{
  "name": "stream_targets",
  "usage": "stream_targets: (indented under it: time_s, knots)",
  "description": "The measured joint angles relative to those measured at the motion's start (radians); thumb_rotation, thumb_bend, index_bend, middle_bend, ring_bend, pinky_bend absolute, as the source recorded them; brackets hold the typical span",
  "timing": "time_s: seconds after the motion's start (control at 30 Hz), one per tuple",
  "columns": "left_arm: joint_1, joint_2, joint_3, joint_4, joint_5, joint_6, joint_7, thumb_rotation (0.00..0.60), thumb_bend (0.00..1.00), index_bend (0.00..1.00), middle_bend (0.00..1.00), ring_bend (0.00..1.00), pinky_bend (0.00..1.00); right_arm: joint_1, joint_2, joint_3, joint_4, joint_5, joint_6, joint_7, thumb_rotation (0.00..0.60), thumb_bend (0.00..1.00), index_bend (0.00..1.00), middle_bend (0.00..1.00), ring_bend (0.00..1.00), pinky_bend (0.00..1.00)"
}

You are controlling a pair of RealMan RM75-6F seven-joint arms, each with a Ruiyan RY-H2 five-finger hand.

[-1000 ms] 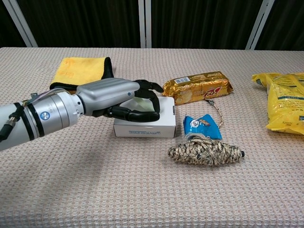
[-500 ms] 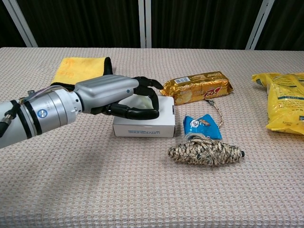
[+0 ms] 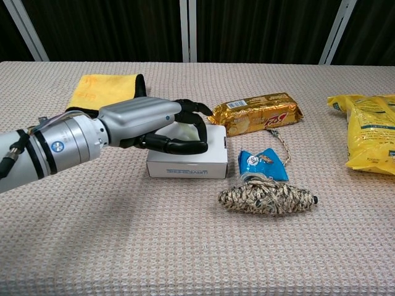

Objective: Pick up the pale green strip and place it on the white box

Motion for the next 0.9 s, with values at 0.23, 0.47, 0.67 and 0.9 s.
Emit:
stream_targets:
  time_s: [0.23,0.47,0.67,0.9]
  knots:
    - [-0.004,-0.009,-0.003,0.016,-0.009,-0.015,0.007,0.0,0.0,0.33,0.07,0.0,0.12,-0.001,0.004,0.002,-0.002,0.003,0.0,0.001,0.6,0.32,0.0,0.0,0.0,0.0]
    - [-0.004,-0.011,-0.005,0.016,-0.011,-0.013,0.016,0.0,0.0,0.33,0.07,0.0,0.12,-0.001,0.003,0.002,0.0,0.002,0.002,0.005,0.6,0.32,0.0,0.0,0.0,0.0]
    - [-0.001,0.002,-0.017,0.001,-0.009,0.004,0.017,0.0,0.0,0.33,0.07,0.0,0.12,-0.001,0.005,0.004,0.0,0.003,0.005,0.007,0.6,0.32,0.0,0.0,0.0,0.0]
    - [0.002,0.011,-0.012,-0.005,-0.024,-0.013,0.036,0.0,0.0,0.34,0.07,0.0,0.12,-0.001,0.0,0.001,0.003,0.002,0.003,0.007,0.6,0.32,0.0,0.0,0.0,0.0]
